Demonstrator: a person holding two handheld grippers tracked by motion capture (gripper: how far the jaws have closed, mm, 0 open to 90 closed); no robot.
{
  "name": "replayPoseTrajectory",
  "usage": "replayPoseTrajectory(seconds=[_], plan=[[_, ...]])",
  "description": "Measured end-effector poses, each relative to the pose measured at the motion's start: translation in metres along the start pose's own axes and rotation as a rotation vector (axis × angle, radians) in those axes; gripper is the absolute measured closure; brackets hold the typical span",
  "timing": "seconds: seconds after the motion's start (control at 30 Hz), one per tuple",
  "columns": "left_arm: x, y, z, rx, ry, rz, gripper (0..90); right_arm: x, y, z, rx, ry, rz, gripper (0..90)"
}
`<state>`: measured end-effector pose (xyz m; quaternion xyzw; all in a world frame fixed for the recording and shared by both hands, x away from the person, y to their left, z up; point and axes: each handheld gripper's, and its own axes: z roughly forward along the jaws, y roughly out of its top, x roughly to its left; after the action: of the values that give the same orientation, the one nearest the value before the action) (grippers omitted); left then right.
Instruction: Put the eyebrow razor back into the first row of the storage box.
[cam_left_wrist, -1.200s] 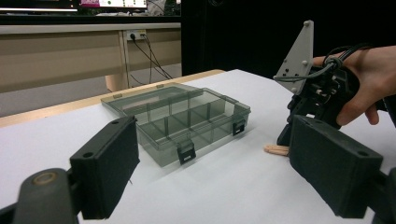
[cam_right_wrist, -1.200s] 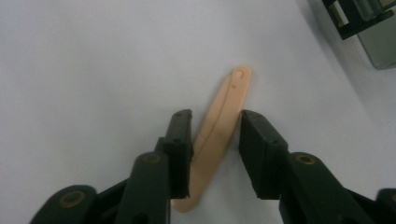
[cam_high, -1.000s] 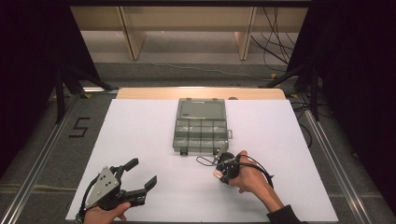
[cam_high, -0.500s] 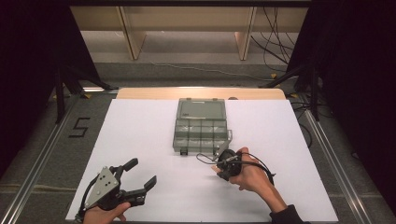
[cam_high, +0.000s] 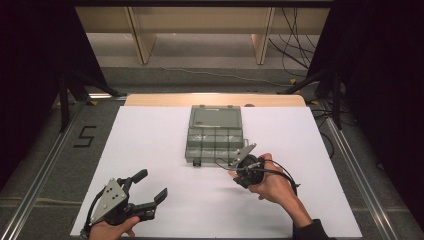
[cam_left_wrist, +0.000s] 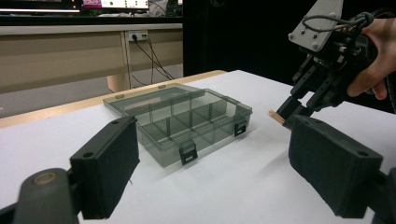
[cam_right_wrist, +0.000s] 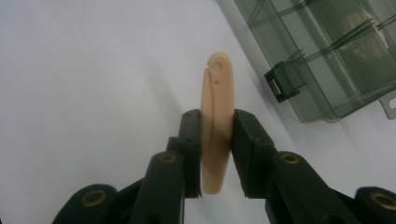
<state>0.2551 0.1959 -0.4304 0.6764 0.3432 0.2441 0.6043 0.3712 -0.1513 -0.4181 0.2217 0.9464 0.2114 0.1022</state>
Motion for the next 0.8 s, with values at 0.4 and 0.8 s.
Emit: replayPoseTrajectory(seconds=[0.4, 0.8], plan=[[0.001, 0.0, 0.0, 0.002, 0.002, 0.001, 16.0, 0.0, 0.006, -0.008, -0.045, -0.043, -0.024, 74.2], [0.001, -0.001, 0.001, 0.004, 0.005, -0.002, 16.0, -0.014, 0.019, -0.025, -0.117, -0.107, -0.048, 74.2]])
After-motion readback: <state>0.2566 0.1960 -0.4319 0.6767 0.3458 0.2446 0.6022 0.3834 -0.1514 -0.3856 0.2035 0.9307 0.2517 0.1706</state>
